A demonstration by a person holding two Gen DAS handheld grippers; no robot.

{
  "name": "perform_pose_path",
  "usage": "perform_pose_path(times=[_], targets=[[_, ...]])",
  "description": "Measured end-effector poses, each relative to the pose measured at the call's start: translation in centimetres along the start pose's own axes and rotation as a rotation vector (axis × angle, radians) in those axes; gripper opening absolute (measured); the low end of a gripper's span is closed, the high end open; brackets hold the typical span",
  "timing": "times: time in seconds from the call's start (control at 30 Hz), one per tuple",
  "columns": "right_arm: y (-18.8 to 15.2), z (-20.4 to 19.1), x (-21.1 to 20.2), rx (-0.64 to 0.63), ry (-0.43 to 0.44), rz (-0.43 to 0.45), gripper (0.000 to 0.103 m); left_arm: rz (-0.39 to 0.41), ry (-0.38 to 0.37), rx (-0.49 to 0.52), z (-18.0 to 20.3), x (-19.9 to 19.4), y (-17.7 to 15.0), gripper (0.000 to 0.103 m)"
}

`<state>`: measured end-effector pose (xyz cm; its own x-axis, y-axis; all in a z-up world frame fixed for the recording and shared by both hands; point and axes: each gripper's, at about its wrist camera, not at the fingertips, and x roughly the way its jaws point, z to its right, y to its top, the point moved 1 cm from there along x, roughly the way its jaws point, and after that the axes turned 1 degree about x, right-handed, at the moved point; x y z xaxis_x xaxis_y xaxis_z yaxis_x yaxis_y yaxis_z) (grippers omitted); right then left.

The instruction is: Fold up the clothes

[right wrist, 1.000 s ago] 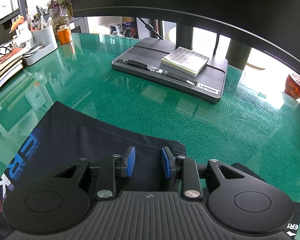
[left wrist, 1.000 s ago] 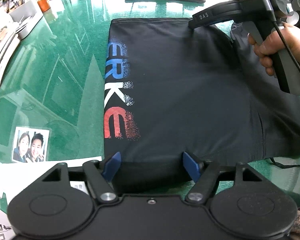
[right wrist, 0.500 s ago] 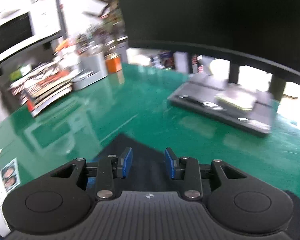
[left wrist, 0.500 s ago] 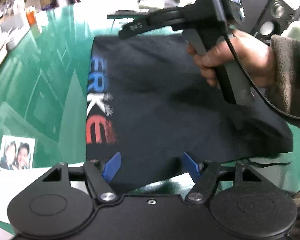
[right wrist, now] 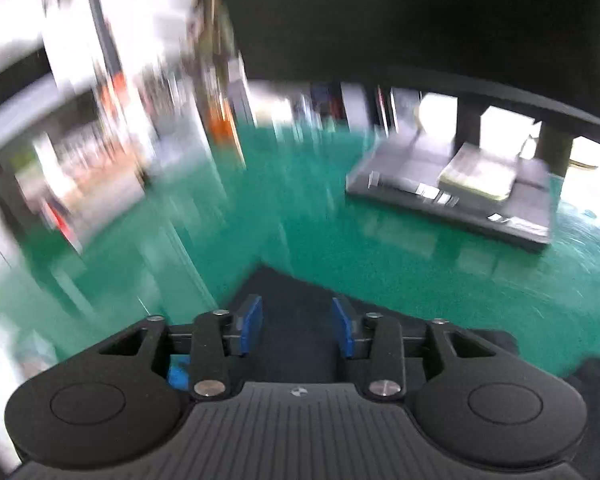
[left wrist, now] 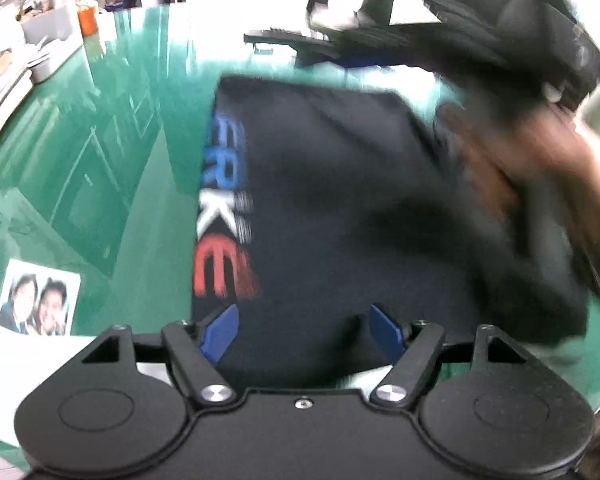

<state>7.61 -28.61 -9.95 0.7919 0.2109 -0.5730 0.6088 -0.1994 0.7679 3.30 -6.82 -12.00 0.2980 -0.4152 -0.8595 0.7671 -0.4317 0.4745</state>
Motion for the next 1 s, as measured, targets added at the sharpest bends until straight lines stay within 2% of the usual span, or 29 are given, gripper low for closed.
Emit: perform_pose_path(times=[0.03, 0.1, 0.2, 0.3, 0.4, 0.53, 0.6, 0.67, 0.7, 0.73, 0.77, 0.83, 0.9, 0.93, 1.0], targets=[[-0.4, 0.5, -1.7, 0.024, 0.0, 0.015, 0.056, 0.014, -0.014, -0.005, -0.2, -0.1, 0.8, 0.071], [-3.7, 3.6, -7.5, 0.143, -0.014, 0.012, 0.055, 0.042, -0.053, 0.016, 0.1, 0.4, 3.4, 0.071], [-8.8, 8.5, -14.8, 0.396, -0.063, 0.033, 0.056, 0.077, -0.181, 0.05, 1.4, 2.1, 7.5, 0.071], [-13.7, 12.5, -20.8, 0.667, -0.128, 0.08, 0.059, 0.078, -0.319, 0.083, 3.5, 4.9, 12.1, 0.071], [-17.4, 14.2, -24.4, 0.793, -0.164, 0.109, 0.063, 0.023, -0.406, 0.08, 5.8, 8.7, 15.9, 0.071], [-20.4, 13.9, -25.3, 0.867, -0.182, 0.118, 0.068, -0.048, -0.415, 0.128, 8.6, 13.5, 19.6, 0.071], [-21.1, 13.6, -25.2, 0.887, -0.175, 0.127, 0.072, -0.053, -0.369, 0.202, 10.6, 15.3, 20.2, 0.071], [-21.0, 13.1, -24.9, 0.868, -0.177, 0.13, 0.072, -0.045, -0.327, 0.299, 11.8, 15.9, 19.9, 0.068], [-20.6, 12.9, -25.0, 0.849, -0.195, 0.135, 0.072, -0.034, -0.311, 0.394, 12.8, 15.5, 19.3, 0.068], [-20.1, 12.8, -25.3, 0.827, -0.216, 0.155, 0.072, -0.025, -0.329, 0.479, 13.6, 14.8, 18.3, 0.068], [-19.2, 13.0, -26.1, 0.804, -0.228, 0.212, 0.072, -0.015, -0.363, 0.555, 14.2, 13.8, 16.9, 0.068], [-17.1, 14.4, -26.5, 0.786, -0.22, 0.26, 0.071, 0.001, -0.421, 0.688, 15.3, 12.2, 14.6, 0.069], [-14.4, 16.2, -26.1, 0.759, -0.189, 0.272, 0.066, -0.002, -0.445, 0.775, 16.6, 11.9, 11.3, 0.069], [-13.3, 17.0, -25.7, 0.739, -0.171, 0.267, 0.058, -0.004, -0.454, 0.799, 17.2, 12.0, 9.8, 0.069], [-9.3, 18.2, -23.1, 0.631, -0.129, 0.211, 0.052, -0.019, -0.47, 0.779, 17.9, 13.0, 7.9, 0.069]])
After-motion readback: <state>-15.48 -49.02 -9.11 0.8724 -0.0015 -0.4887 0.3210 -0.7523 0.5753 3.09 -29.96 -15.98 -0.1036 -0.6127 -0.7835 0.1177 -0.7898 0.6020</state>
